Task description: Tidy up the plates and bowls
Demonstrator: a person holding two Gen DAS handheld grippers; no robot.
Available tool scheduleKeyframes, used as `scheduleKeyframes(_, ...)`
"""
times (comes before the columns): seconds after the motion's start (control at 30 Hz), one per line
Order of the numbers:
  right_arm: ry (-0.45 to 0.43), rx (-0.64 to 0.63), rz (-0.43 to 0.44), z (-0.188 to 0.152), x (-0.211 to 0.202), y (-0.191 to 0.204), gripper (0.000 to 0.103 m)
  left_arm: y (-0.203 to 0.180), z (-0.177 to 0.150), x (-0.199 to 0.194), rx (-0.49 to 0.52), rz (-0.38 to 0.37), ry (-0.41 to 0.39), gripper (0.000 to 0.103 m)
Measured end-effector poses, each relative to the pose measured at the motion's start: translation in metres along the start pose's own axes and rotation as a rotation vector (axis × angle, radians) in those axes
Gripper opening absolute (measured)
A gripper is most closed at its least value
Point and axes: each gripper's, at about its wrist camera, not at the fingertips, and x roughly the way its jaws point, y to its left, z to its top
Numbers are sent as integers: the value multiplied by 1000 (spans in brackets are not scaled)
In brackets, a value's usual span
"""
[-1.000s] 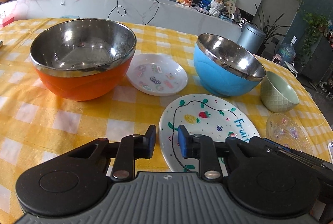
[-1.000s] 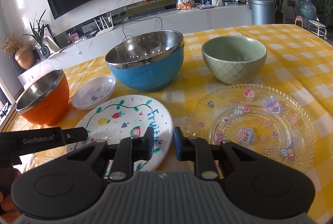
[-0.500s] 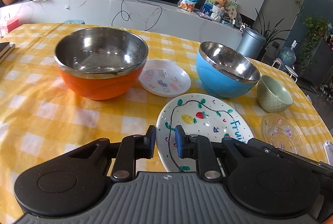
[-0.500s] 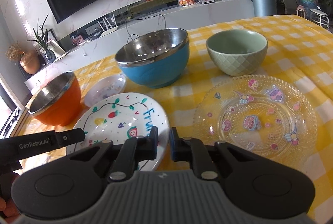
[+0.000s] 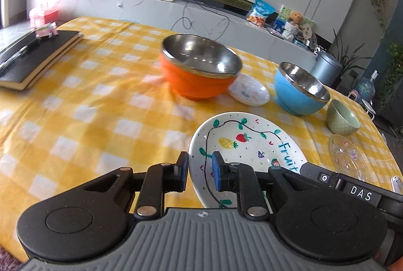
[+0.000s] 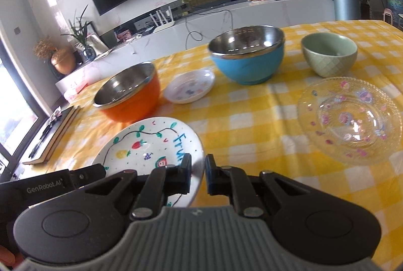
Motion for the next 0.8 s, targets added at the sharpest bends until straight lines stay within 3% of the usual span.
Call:
scheduleKeyframes(0.37, 42, -70, 29, -15, 7, 46, 9, 42, -11, -16, -86, 50, -11, 22)
scheduleKeyframes(0.8, 79, -100, 0, -21, 30, 56, 9, 58, -17, -3, -120, 48, 10, 22)
